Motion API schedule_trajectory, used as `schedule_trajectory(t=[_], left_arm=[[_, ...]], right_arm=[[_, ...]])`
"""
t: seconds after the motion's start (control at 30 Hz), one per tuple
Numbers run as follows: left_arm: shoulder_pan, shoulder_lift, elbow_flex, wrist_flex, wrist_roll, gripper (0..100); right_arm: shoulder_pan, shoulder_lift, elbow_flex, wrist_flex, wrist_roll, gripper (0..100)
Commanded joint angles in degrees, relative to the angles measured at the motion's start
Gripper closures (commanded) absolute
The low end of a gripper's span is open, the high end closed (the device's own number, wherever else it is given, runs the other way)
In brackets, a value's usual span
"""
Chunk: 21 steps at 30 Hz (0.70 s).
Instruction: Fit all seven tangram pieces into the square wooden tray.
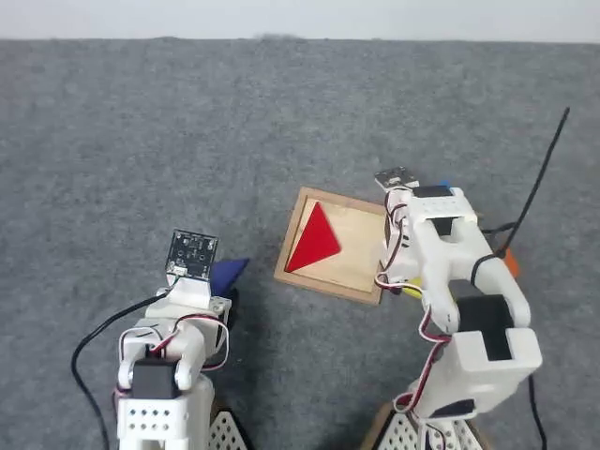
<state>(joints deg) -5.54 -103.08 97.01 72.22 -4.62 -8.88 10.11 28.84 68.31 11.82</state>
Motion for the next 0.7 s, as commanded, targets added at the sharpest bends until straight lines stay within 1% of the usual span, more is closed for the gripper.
schedule_trajectory(t=[0.0, 0.3, 0.53, 0.67], left_arm=[[0.3, -1.1, -0.6, 0.1, 0.6, 80], [0.3, -1.1, -0.6, 0.1, 0.6, 80], [0.3, -1.1, -0.6, 0.1, 0.6, 80], [0.3, -1.1, -0.6, 0.1, 0.6, 80]], right_arm=[[-0.5, -5.4, -2.2, 2.9, -0.9, 81.2], [-0.8, -16.8, -2.3, 6.4, -0.9, 81.2], [-5.5, -17.5, -3.2, 6.5, -0.5, 81.5], [-6.5, -17.4, -9.7, 10.8, -0.4, 81.6]])
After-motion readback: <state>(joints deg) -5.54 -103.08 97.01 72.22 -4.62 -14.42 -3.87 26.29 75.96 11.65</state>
